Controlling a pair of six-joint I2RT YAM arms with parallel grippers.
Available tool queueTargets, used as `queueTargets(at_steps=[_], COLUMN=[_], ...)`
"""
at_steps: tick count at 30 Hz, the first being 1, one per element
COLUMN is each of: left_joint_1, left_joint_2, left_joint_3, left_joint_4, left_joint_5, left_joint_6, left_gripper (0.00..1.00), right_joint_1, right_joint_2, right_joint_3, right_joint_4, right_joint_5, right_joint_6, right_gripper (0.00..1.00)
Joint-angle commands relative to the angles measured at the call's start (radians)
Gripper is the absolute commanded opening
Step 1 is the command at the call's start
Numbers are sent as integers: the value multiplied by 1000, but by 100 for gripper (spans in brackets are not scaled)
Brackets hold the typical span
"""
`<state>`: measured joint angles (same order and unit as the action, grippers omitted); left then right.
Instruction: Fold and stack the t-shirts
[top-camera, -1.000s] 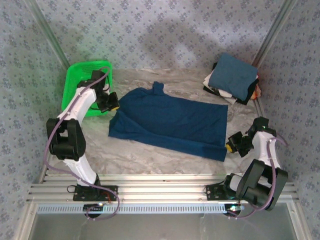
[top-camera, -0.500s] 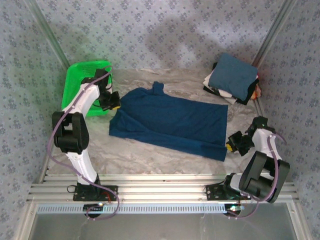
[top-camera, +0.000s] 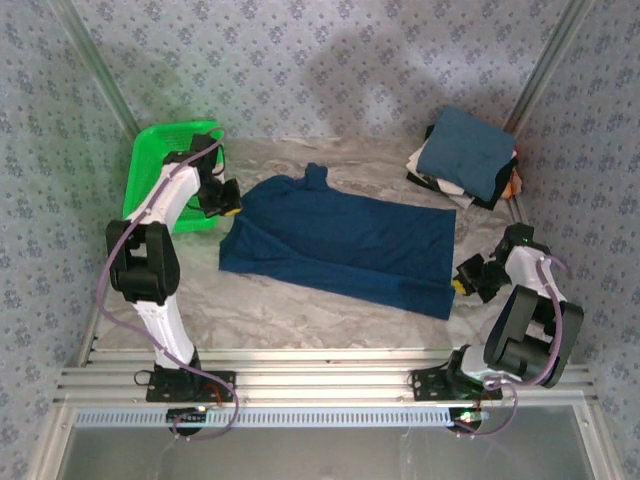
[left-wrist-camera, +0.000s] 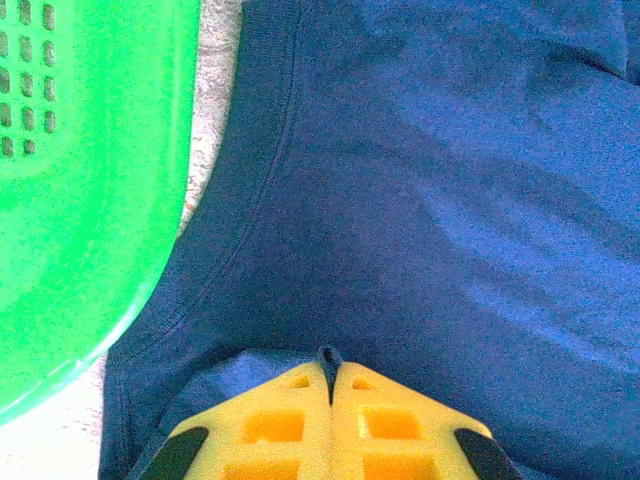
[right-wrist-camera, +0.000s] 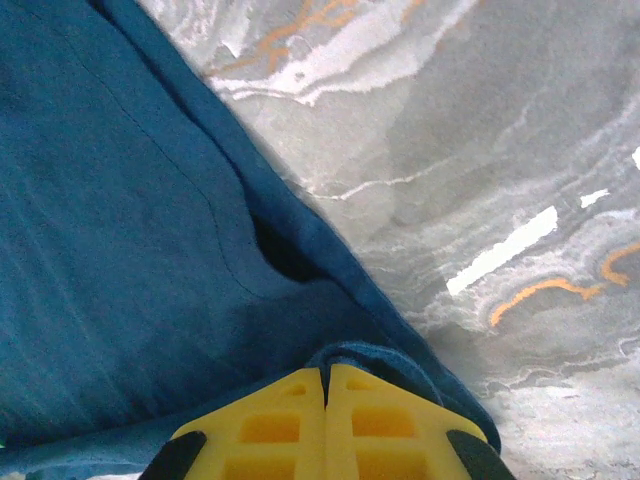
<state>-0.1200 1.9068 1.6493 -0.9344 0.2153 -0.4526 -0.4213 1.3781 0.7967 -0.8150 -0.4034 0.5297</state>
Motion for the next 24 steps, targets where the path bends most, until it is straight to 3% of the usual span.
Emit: queueTargets(at_steps=[1,24], left_joint_1=[-4,-27], left_joint_2=[18,238], left_joint_3=[48,296], left_joint_4=[-29,-89], left_joint_5=[-16,-29], left_joint_6=[15,38], left_gripper=[0,0], right_joint_1=[8,42], right_joint_2=[32,220], right_joint_3=[32,96], right_joint_4=[8,77], right_joint_5=[17,54], right_joint_6=[-14,-18], right_gripper=[0,0])
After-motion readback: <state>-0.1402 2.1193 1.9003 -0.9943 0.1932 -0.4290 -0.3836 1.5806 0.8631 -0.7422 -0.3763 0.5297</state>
